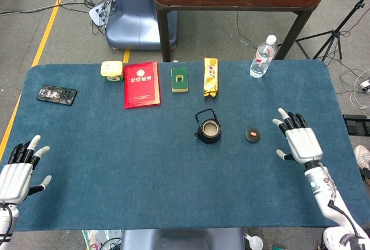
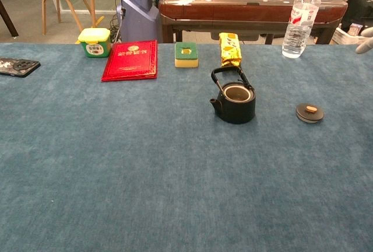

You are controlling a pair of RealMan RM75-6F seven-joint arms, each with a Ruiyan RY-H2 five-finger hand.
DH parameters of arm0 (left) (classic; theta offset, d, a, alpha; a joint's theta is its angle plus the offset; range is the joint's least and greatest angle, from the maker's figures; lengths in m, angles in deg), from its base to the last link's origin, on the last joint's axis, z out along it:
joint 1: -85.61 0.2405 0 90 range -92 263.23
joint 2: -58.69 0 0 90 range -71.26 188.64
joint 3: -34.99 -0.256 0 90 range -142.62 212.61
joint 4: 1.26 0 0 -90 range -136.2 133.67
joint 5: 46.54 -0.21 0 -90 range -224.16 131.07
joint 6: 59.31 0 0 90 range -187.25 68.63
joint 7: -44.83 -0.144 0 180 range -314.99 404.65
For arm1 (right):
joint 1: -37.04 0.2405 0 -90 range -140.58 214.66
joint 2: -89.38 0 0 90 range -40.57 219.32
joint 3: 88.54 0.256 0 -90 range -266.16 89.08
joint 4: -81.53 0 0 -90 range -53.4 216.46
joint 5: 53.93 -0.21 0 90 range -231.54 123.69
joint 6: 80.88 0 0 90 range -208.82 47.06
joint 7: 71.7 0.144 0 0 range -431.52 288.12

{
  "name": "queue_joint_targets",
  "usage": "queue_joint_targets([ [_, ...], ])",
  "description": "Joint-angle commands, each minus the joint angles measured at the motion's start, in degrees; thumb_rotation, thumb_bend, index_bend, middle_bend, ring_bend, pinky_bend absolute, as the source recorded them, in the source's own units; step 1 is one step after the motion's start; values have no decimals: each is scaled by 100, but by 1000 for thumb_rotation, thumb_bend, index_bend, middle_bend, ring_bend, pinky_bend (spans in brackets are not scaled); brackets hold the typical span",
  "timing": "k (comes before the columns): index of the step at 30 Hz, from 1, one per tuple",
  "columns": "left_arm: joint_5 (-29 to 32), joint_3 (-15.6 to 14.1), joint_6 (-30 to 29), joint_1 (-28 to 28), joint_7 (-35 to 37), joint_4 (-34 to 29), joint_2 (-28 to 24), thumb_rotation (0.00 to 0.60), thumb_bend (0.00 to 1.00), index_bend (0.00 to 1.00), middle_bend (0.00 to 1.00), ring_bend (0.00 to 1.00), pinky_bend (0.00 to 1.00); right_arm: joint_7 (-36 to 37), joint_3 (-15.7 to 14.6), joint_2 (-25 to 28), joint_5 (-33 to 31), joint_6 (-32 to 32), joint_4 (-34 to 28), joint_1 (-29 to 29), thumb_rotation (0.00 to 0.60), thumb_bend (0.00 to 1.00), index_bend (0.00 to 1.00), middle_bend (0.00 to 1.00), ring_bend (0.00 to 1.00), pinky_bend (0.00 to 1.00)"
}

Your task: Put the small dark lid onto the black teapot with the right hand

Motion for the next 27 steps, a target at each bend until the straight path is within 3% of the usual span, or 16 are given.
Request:
queue_joint_targets([
  [1, 55, 46, 80, -65, 52, 45, 4, 600, 258, 199, 0, 0, 0, -191, 152, -127, -294, -256, 147, 294, 600, 207, 268, 0, 0, 0],
  [8, 173, 99, 246, -155, 241, 195, 4, 600, 258, 199, 0, 0, 0, -517, 205, -323, -810, -581, 428, 664, 600, 207, 285, 0, 0, 0],
  [15, 295, 129, 551, -304, 602, 597, 86, 600, 258, 199, 0, 0, 0, -1024, 121, -852, -1542, -1040, 1045, 1243, 600, 207, 286, 0, 0, 0],
  [27, 336, 115, 661, -368, 871, 876, 144, 600, 259, 203, 0, 0, 0, -1264, -71, -1183, -1947, -1174, 1364, 1680, 600, 207, 286, 0, 0, 0],
])
